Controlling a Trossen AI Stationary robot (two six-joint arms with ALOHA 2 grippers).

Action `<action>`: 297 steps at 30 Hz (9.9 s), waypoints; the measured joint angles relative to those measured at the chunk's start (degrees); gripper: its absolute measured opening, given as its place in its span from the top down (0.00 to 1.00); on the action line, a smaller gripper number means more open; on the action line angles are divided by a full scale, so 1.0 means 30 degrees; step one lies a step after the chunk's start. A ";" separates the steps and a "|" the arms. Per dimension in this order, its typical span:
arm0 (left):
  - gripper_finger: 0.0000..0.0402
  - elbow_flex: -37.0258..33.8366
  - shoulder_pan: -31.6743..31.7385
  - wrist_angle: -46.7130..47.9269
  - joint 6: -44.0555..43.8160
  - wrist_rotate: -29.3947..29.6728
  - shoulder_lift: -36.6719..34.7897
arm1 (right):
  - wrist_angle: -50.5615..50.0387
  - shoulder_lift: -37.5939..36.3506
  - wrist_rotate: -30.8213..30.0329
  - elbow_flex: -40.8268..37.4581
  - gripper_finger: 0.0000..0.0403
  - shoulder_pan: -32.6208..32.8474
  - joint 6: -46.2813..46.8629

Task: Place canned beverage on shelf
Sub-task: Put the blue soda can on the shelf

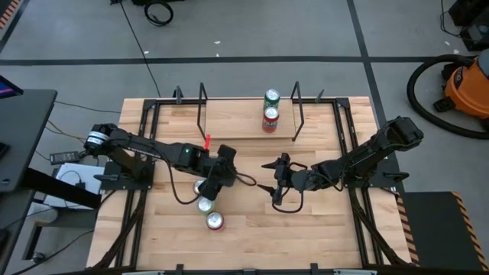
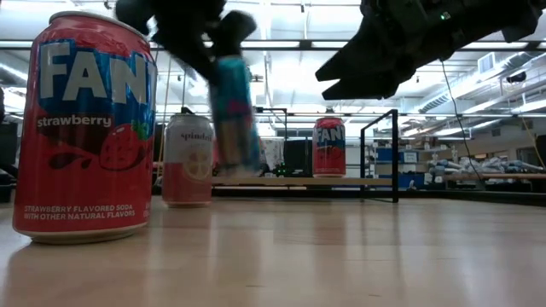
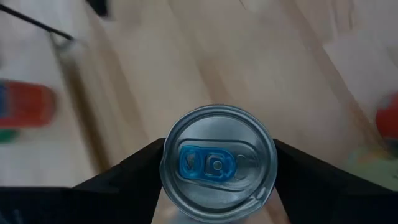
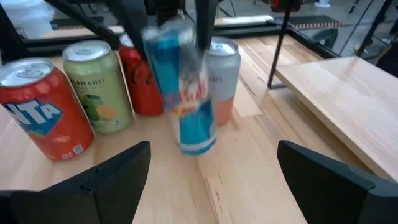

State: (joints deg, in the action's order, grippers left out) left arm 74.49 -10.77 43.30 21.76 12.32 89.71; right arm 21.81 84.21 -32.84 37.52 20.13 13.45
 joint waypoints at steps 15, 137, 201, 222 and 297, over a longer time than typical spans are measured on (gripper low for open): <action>0.31 0.1920 0.3999 -0.0273 0.4913 0.0022 -0.0030 | -0.6877 -0.2861 0.0458 0.0000 0.10 -0.0002 0.3445; 0.31 0.4521 1.3751 0.4577 1.5313 -0.6025 0.2061 | -0.7258 -0.2493 0.2979 -0.0007 0.10 -0.2624 0.1027; 0.23 0.4492 1.5405 0.4730 0.5961 -0.6178 0.2469 | -0.6617 -0.2493 0.2987 -0.0007 0.10 -0.2349 0.0597; 0.22 0.4521 1.3206 0.3751 0.7222 -0.2826 0.2469 | -0.6573 -0.2493 0.2987 -0.0007 0.10 -0.2349 0.0524; 0.22 0.8091 1.3079 0.7606 -0.8444 -0.0441 0.3868 | -0.5196 -0.2493 0.3989 -0.0007 0.10 -0.2313 -0.1618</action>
State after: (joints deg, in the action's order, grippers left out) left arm 98.76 28.46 66.12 -3.57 10.99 101.32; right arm 6.22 76.73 -20.87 37.50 13.19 8.60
